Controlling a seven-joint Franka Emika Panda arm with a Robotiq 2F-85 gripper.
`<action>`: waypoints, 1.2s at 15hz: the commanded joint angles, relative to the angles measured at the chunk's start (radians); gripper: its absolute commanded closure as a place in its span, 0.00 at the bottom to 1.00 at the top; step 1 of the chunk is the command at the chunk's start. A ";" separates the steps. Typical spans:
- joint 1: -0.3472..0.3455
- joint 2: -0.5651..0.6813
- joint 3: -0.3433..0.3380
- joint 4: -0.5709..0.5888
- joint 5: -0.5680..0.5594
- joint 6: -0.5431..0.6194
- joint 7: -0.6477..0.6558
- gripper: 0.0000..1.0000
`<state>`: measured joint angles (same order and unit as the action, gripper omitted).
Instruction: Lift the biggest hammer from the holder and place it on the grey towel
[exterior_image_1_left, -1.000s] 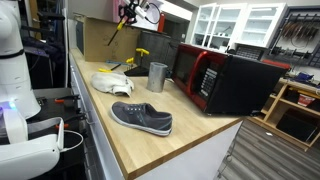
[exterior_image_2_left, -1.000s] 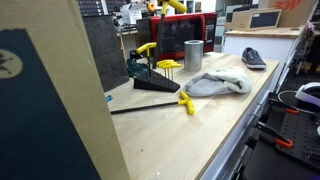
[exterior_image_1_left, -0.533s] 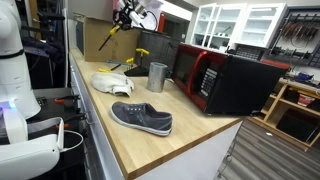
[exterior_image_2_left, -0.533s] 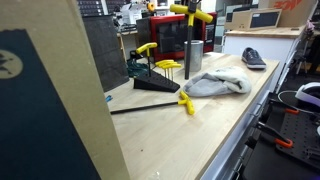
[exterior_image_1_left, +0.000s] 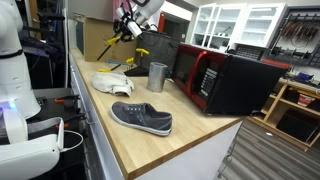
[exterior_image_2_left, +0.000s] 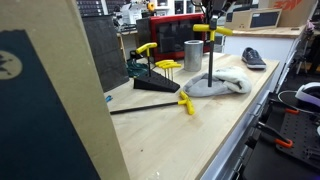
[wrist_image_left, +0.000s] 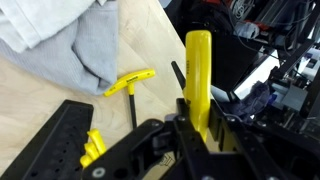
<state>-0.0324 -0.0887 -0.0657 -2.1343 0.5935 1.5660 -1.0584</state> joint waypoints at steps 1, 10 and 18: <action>-0.030 -0.042 -0.030 -0.061 -0.003 0.030 0.002 0.94; -0.089 0.014 -0.090 -0.119 0.022 0.149 0.043 0.94; -0.099 0.061 -0.089 -0.115 0.090 0.149 0.037 0.94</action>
<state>-0.1245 -0.0220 -0.1562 -2.2498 0.6507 1.7117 -1.0498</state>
